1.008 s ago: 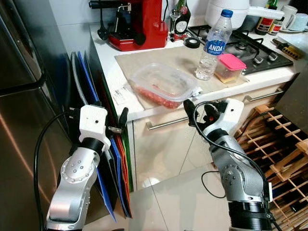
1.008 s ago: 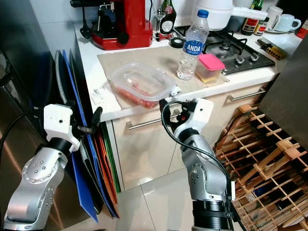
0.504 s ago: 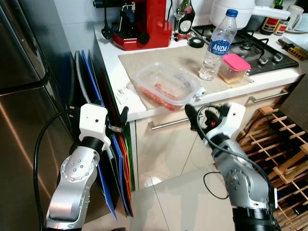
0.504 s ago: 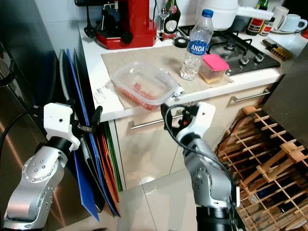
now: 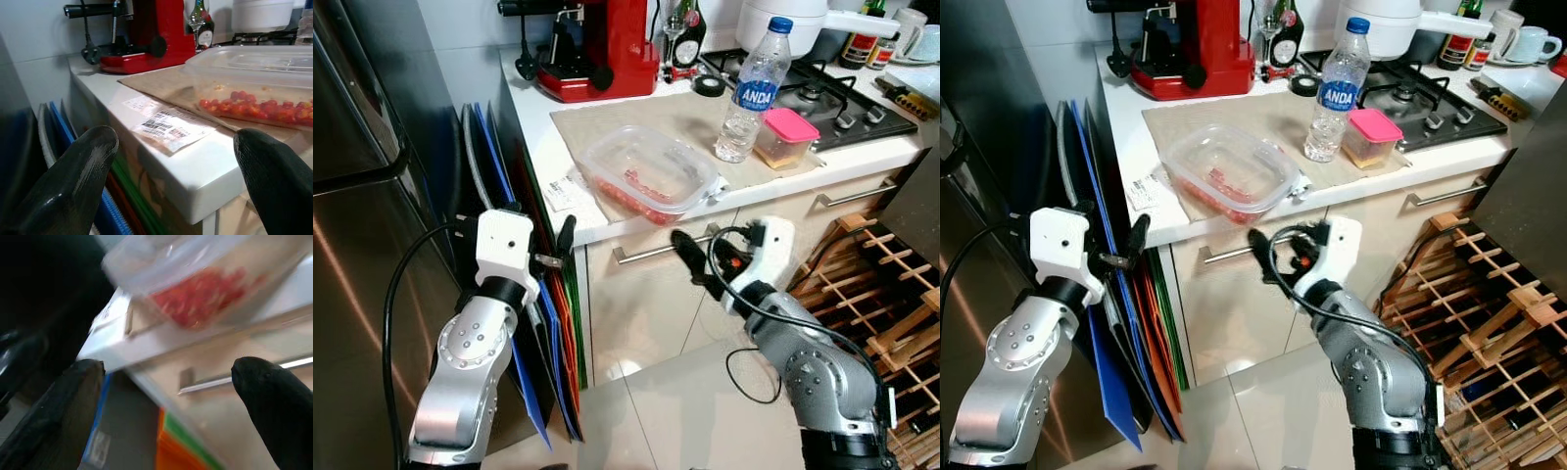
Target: Restocking fridge
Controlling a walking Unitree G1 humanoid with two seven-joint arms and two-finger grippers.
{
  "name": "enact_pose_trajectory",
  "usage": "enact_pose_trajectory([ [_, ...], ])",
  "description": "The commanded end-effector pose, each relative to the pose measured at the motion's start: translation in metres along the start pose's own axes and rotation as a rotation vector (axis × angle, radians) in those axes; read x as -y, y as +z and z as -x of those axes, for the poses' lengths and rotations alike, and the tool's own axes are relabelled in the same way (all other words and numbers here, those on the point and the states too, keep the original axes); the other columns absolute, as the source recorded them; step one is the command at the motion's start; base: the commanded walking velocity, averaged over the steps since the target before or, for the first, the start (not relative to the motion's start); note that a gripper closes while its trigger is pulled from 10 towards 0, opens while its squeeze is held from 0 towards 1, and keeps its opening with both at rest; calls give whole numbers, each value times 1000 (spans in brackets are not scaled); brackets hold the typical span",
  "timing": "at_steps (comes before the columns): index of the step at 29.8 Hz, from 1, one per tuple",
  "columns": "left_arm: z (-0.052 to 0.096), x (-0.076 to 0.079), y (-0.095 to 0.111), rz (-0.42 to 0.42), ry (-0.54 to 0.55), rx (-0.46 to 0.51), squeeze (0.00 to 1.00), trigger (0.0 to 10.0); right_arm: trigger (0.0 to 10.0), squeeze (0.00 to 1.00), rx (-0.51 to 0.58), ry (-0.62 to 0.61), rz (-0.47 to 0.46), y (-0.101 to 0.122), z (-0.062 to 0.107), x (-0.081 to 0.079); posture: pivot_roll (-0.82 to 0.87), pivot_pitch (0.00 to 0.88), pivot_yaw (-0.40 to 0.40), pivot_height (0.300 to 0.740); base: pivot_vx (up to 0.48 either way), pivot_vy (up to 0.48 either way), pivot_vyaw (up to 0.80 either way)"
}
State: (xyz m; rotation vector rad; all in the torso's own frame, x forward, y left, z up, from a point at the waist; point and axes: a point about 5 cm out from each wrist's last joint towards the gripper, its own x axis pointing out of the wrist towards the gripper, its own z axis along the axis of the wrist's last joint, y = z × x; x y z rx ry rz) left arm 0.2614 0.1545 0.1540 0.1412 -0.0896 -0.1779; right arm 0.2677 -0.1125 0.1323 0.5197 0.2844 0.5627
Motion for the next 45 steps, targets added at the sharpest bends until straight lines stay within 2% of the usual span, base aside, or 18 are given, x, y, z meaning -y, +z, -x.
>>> enact_pose_trajectory([
  [1, -2, 1, 2, -13, -17, 5, 0, 10000, 10000, 0, -17, 27, 5, -1, 2, -3, 72, 0, 0, 740, 0, 0, 0],
  [3, -3, 1, 2, -13, -18, 7, 0, 10000, 10000, 0, -28, 49, -3, -1, 1, -6, 71, 0, 1, 740, 0, 0, 0],
  [5, -4, 2, 3, -12, -21, 12, 0, 10000, 10000, 0, -18, 107, -3, 5, -1, -16, 70, 0, 4, 740, 0, 0, 0],
  [10, -5, 2, 4, -13, -24, 15, 0, 10000, 10000, 0, 50, 119, -41, 19, -5, -18, 76, 0, 7, 740, 0, 0, 0],
  [13, -5, 1, 5, -16, -24, 18, 0, 10000, 10000, 0, 100, 105, -84, 26, -6, -16, 80, 0, 10, 740, 0, 0, 0],
  [14, -5, 0, 5, -19, -25, 19, 0, 10000, 10000, 0, 128, 101, -133, 28, -5, -14, 80, 0, 11, 740, 0, 0, 0],
  [20, -6, 0, 6, -22, -29, 20, 0, 10000, 10000, 0, 134, 97, -168, 28, -3, -12, 74, 0, 17, 740, 0, 0, 0],
  [26, -7, 1, 5, -22, -39, 20, 0, 10000, 10000, 0, 144, 5, -228, 23, 2, 6, 71, 0, 19, 740, 0, 0, 0],
  [37, -7, 3, 6, -20, -43, 21, 0, 10000, 10000, 0, 203, -85, -240, 29, -5, 24, 71, 0, 19, 740, 0, 0, 0],
  [40, -7, 3, 6, -20, -42, 21, 0, 10000, 10000, 0, 230, -94, -256, 33, -11, 25, 73, 0, 18, 740, 0, 0, 0],
  [45, -6, 4, 6, -18, -40, 20, 0, 10000, 10000, 0, 245, -49, -277, 37, -18, 16, 76, 0, 16, 740, 0, 0, 0],
])
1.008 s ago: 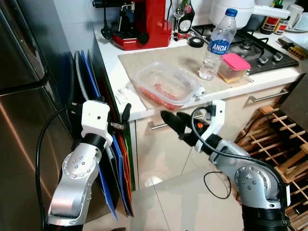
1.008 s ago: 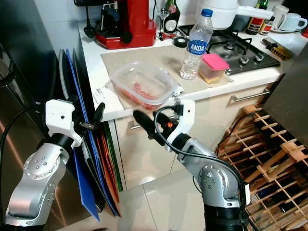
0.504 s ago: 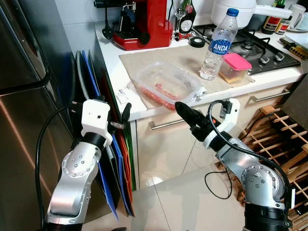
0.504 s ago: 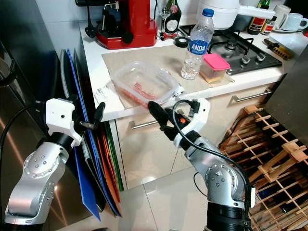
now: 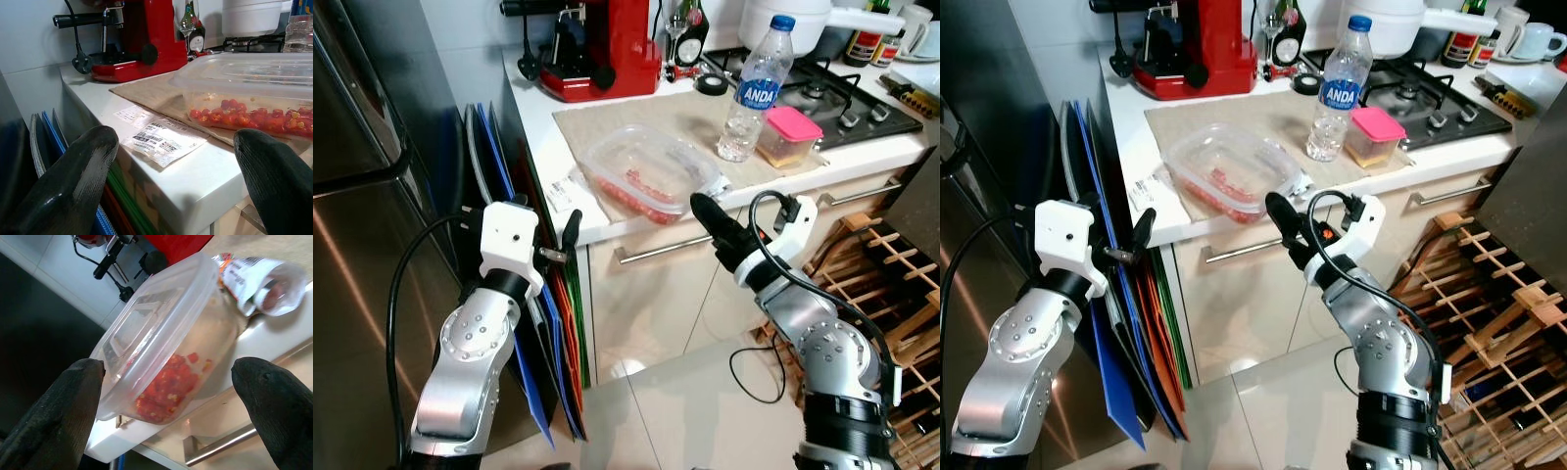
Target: Restocking fridge
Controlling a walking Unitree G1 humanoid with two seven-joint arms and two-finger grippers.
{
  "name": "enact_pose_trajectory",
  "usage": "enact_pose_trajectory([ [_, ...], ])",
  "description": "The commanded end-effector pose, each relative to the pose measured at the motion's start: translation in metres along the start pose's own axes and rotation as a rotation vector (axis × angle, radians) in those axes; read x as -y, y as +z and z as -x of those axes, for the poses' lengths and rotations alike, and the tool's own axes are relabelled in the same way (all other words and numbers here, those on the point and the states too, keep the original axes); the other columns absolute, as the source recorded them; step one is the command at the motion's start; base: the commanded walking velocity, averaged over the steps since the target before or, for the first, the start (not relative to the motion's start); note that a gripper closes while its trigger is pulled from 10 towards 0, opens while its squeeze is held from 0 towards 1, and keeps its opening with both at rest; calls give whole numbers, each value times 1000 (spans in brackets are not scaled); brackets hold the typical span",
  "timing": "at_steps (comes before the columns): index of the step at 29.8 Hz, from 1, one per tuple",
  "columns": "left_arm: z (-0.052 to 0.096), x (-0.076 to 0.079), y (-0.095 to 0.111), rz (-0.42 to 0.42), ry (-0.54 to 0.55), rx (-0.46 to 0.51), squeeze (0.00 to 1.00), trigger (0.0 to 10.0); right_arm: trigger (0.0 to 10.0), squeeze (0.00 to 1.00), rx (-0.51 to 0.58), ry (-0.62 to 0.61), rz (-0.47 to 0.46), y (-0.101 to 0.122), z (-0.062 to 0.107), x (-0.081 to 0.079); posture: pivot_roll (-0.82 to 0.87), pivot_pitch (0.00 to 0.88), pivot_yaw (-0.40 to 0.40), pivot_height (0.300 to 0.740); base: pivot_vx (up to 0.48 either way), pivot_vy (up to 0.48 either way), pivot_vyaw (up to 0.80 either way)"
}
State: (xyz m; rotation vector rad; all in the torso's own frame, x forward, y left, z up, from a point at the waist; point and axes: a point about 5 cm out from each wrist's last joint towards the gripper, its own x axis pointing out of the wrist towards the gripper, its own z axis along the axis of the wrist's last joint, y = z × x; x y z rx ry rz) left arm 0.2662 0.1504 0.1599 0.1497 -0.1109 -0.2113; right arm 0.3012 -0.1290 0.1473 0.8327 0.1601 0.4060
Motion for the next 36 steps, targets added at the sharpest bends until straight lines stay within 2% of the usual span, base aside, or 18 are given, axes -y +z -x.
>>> enact_pose_trajectory([
  [1, 0, 1, 0, -9, -8, -3, 0, 10000, 10000, 0, 16, 11, -3, 3, -3, -3, 76, 0, 16, 740, 0, 0, 0],
  [8, -1, 4, 0, -3, -8, -2, 0, 10000, 10000, 0, 36, 30, -52, -1, -20, -11, 77, 0, 9, 740, 0, 0, 0],
  [19, -2, 4, 0, -1, -4, -1, 0, 10000, 10000, 0, 34, -41, -67, -7, -32, 3, 72, 0, 7, 740, 0, 0, 0],
  [33, -3, 4, 1, 0, -1, -1, 0, 10000, 10000, 0, 57, -84, -87, -12, -51, 3, 76, 0, 10, 740, 0, 0, 0],
  [34, -3, 4, 1, 0, -1, -1, 0, 10000, 1216, 0, 60, -95, -86, -12, -51, 3, 76, 0, 10, 740, 0, 0, 0],
  [35, -3, 4, 1, 0, -1, -1, 0, 10000, 0, 0, 59, -105, -85, -13, -51, 4, 76, 0, 10, 740, 0, 0, 0],
  [36, -3, 4, 1, 1, 0, -1, 0, 10000, 0, 0, 56, -118, -72, -13, -51, 5, 76, 0, 10, 740, 0, 0, 0],
])
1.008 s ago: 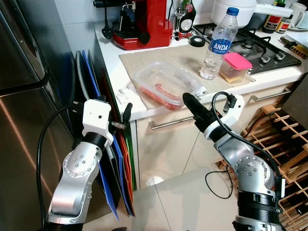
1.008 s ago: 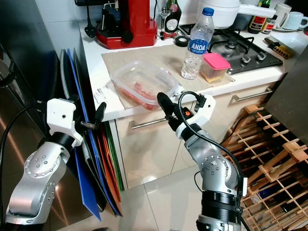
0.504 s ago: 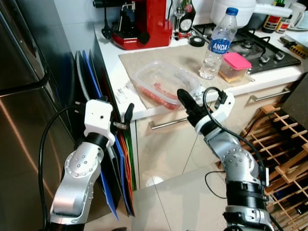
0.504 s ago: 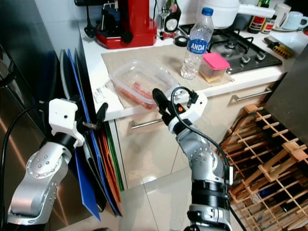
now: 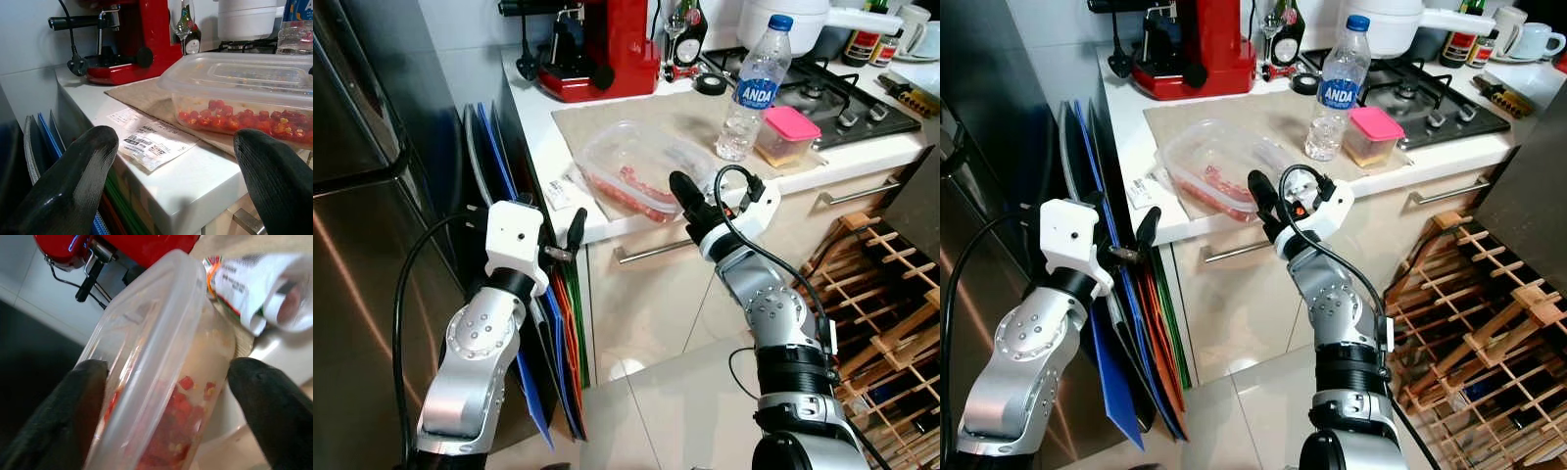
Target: Restocking fridge
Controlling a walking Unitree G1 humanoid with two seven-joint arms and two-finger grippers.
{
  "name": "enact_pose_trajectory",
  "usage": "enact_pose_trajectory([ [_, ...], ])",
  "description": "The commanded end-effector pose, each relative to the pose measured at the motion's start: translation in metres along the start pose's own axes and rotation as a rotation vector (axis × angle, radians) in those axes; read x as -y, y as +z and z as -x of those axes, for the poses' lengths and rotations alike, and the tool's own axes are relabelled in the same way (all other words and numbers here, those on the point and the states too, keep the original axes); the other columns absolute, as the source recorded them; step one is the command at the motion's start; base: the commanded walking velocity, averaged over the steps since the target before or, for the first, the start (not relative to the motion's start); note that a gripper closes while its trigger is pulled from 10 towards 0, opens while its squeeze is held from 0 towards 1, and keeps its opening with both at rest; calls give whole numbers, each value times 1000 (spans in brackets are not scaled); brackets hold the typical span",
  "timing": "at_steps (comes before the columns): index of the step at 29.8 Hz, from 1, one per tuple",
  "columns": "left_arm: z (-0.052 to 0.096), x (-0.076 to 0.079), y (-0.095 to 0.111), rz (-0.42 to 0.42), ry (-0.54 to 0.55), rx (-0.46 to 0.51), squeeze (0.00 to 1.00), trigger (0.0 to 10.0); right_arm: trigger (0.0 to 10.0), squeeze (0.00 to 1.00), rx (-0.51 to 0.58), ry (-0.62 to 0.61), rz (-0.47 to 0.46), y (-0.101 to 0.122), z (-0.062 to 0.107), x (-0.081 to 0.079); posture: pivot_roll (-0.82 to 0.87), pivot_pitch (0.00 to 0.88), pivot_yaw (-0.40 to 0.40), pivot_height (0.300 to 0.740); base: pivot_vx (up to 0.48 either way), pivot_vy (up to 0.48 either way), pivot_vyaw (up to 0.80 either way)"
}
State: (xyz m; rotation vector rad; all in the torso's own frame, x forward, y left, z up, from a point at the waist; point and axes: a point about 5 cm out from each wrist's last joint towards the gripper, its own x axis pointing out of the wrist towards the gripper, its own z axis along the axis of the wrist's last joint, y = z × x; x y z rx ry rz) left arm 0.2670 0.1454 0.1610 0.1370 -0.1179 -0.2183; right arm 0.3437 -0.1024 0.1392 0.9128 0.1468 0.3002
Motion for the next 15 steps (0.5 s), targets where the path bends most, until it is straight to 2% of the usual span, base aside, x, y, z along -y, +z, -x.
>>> enact_pose_trajectory([
  [1, -1, 0, -1, -10, 6, -10, 0, 10000, 0, 0, -11, -57, 17, -3, -2, 5, 74, 0, 8, 740, 0, 0, 0],
  [7, -1, 0, -1, -6, 5, -12, 0, 10000, 0, 0, -48, -102, 35, -8, -3, 11, 73, 0, 8, 740, 0, 0, 0],
  [15, -2, -1, -1, -6, 4, -13, 0, 10000, 0, 0, -58, -131, 3, -14, -3, 13, 72, 0, 13, 740, 0, 0, 0],
])
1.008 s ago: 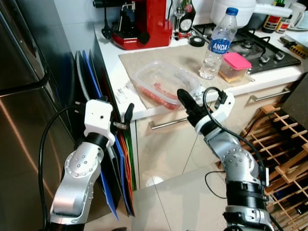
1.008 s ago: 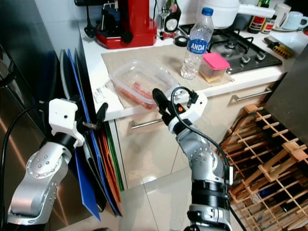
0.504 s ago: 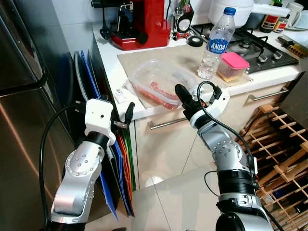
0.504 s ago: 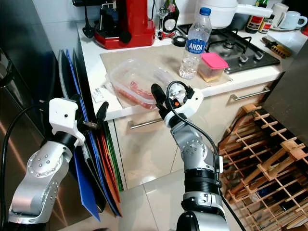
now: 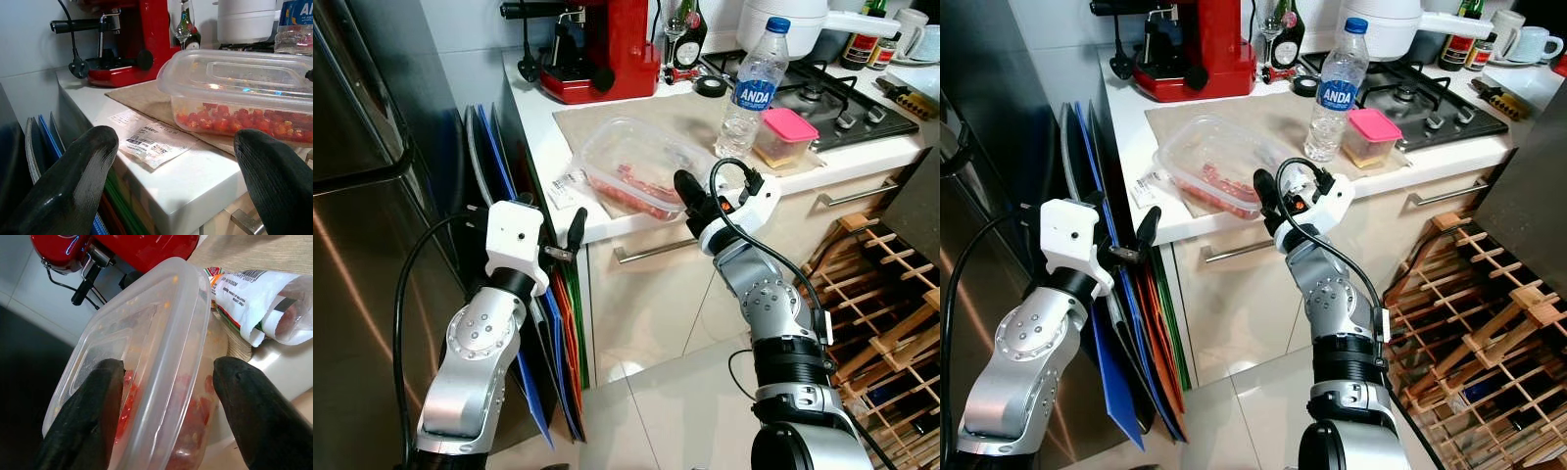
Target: Restocking fridge
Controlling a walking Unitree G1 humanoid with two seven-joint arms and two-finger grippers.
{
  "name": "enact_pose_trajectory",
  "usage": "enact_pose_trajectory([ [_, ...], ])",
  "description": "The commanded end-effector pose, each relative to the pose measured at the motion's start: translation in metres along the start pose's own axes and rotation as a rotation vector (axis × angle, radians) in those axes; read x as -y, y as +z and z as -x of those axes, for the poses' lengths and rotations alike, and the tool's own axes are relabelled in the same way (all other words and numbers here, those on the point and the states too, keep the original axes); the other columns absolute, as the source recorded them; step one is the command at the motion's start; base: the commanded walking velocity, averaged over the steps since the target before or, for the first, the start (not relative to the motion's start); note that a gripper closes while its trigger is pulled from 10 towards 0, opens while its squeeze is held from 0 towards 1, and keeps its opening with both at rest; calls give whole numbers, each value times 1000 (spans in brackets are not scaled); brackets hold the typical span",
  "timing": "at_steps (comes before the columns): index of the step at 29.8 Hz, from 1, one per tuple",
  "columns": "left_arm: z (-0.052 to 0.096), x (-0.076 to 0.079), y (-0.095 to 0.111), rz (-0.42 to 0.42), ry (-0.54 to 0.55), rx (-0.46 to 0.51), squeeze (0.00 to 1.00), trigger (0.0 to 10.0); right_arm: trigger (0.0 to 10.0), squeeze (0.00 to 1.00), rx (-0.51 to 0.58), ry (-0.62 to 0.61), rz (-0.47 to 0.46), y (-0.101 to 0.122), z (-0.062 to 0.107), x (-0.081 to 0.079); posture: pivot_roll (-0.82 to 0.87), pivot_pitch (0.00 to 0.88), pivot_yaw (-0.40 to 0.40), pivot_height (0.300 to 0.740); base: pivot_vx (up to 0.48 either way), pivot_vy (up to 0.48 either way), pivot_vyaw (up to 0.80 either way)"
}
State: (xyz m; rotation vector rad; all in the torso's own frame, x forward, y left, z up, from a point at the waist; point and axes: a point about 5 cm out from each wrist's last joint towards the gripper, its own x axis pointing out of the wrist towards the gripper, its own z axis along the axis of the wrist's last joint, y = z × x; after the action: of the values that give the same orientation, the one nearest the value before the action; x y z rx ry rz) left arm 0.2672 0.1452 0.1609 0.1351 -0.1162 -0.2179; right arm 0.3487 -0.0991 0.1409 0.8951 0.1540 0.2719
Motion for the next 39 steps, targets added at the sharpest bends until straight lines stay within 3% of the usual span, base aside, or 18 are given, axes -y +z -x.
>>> enact_pose_trajectory([
  [1, -2, -1, -1, -8, 3, -11, 0, 10000, 0, 0, -60, -97, -13, -14, 2, 14, 72, 0, 13, 740, 0, 0, 0],
  [8, -3, 0, -1, -8, 0, -13, 0, 10000, 0, 0, -43, -100, -23, -10, 3, 14, 69, 0, 12, 740, 0, 0, 0],
  [9, -3, 0, -1, -7, 0, -13, 0, 10000, 0, 153, -33, -98, -25, -8, 3, 12, 68, 0, 12, 740, 0, 0, 0],
  [10, -3, 0, -1, -7, 0, -12, 0, 10000, 0, 153, -27, -97, -24, -7, 3, 11, 68, 0, 12, 740, 0, 0, 0],
  [12, -3, 0, -1, -7, -1, -12, 0, 10000, 0, 396, -3, -76, -22, -2, 1, 3, 68, 0, 12, 740, 0, 0, 0],
  [16, -3, 0, -1, -7, -1, -12, 0, 10000, 0, 310, 64, -14, 28, 14, -1, -15, 67, 0, 13, 740, 0, 0, 0],
  [17, -3, 0, -1, -7, -1, -12, 0, 10000, 0, 12, 79, -5, 44, 18, -1, -18, 67, 0, 13, 740, 0, 0, 0],
  [24, -5, 1, -1, -5, 1, -10, 0, 10000, 0, 0, 164, 55, 85, 42, -2, -35, 61, 0, 6, 740, 0, 0, 0],
  [30, -6, 2, -2, -2, 4, -6, 0, 10000, 0, 0, 221, 168, 89, 58, 0, -60, 58, 0, 3, 740, 0, 0, 0],
  [39, -7, 2, -2, 14, 9, -8, 0, 10000, 0, 0, 263, 233, 72, 72, 4, -75, 56, 0, -1, 740, 0, 0, 0],
])
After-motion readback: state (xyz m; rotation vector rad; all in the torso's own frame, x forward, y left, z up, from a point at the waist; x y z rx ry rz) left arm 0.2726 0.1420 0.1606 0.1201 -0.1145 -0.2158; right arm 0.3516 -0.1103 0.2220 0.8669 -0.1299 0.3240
